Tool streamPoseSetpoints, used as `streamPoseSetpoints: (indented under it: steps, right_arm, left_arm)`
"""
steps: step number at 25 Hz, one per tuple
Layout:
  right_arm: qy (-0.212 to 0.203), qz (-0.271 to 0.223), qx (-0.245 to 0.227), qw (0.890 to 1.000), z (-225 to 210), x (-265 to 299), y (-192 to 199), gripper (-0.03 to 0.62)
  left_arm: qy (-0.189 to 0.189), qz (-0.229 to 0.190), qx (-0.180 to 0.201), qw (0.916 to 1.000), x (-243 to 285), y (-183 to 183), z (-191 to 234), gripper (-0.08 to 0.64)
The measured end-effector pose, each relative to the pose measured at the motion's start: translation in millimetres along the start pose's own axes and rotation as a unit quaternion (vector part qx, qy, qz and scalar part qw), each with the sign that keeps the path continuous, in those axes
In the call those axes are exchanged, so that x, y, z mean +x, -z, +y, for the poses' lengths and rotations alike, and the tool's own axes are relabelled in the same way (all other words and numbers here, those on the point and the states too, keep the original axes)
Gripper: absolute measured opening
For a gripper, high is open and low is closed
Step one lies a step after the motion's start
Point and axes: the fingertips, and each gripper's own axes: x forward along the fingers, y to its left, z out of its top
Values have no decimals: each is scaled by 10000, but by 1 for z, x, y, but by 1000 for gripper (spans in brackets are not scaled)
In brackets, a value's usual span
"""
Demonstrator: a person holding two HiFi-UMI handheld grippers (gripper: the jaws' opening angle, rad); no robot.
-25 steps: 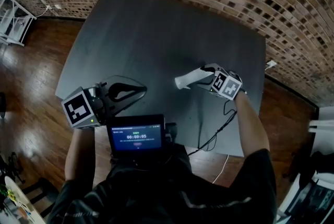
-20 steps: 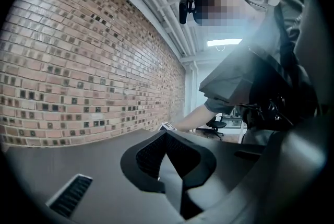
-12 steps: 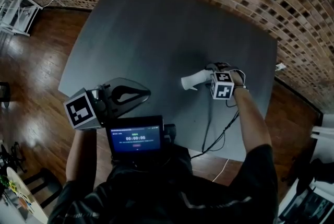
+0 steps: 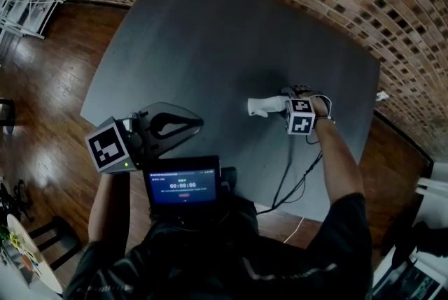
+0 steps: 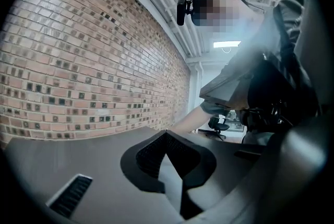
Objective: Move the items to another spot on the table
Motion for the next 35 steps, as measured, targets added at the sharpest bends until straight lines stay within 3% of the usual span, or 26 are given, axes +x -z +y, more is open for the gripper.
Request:
streamPoseSetpoints:
  steps: [5, 9, 17, 21, 28, 35]
  right_arm:
    - [-70, -150, 478, 9987, -1, 0, -1, 278]
    - [-158, -378, 1142, 9926, -6, -2, -7, 276]
    - [-599, -901, 2446, 9636, -13, -3, -27, 276]
    - [-633, -798, 2842, 9533, -19, 0, -35, 276]
    - [-630, -863, 3266, 9391, -32, -15, -85, 276]
    - [-804, -1165, 3902, 9098, -40, -28, -152, 276]
  left_arm:
    - [-77, 19, 15, 10000, -1, 0, 3, -3]
    - [-102, 28, 49, 9999, -2, -2, 3, -3]
    - [-149, 24, 140, 9998, -9, -8, -5, -3]
    - [-197, 17, 256, 9995, -25, -13, -6, -3]
    - [-157, -105, 456, 9988, -67, -23, -5, -3]
    - [-60, -234, 639, 9977, -120, -36, 3, -3]
